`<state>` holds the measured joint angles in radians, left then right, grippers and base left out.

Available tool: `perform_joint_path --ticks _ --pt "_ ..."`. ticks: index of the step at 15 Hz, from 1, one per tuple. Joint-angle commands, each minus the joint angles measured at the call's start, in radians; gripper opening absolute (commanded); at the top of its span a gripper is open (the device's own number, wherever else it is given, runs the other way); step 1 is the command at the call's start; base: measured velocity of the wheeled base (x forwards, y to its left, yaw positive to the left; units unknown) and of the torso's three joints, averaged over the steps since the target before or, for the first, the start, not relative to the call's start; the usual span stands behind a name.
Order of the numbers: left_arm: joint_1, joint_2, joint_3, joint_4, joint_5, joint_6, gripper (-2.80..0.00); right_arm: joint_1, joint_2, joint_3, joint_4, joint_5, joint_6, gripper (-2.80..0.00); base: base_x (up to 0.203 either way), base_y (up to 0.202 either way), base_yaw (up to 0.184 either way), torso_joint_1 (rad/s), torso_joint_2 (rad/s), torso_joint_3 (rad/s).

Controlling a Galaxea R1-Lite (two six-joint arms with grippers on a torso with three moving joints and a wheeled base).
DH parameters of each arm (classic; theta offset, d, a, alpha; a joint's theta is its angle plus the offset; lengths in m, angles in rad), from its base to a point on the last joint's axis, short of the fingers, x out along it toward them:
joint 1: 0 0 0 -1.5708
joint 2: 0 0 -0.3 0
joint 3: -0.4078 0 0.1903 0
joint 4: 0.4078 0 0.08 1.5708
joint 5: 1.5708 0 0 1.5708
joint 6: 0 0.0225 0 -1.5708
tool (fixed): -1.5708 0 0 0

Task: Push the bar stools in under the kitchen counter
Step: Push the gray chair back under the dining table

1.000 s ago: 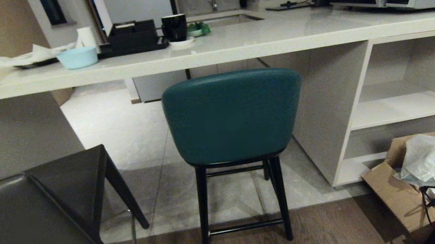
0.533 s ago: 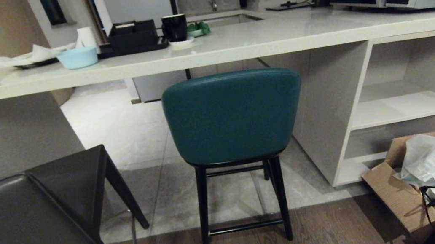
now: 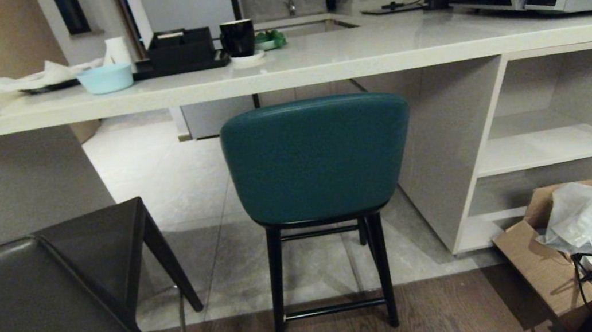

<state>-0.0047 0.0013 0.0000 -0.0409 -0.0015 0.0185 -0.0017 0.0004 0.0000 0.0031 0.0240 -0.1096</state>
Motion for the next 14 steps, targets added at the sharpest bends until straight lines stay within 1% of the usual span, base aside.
perform_joint_path --ticks 1,3,4,14 --pt "0.0 0.0 0.014 -0.002 0.0 -0.002 -2.8 0.0 0.0 0.0 0.0 -0.001 -0.001 -2.8 0.0 0.0 0.0 0.0 0.0 0.0" --pt "0.0 0.0 0.014 -0.001 0.0 -0.003 -2.8 0.0 0.0 0.0 0.0 0.001 -0.001 -2.8 0.003 0.033 -0.005 -0.001 0.0 0.0" --pt "0.0 0.0 0.014 -0.001 0.0 -0.002 -2.8 0.0 0.0 0.0 0.0 0.001 -0.001 -2.8 0.003 0.134 -0.004 0.005 0.0 0.006" --pt "0.0 0.0 0.014 -0.002 0.0 -0.002 -2.8 0.0 0.0 0.0 0.0 0.001 -0.001 -2.8 0.0 0.196 -0.001 0.002 0.0 0.002"
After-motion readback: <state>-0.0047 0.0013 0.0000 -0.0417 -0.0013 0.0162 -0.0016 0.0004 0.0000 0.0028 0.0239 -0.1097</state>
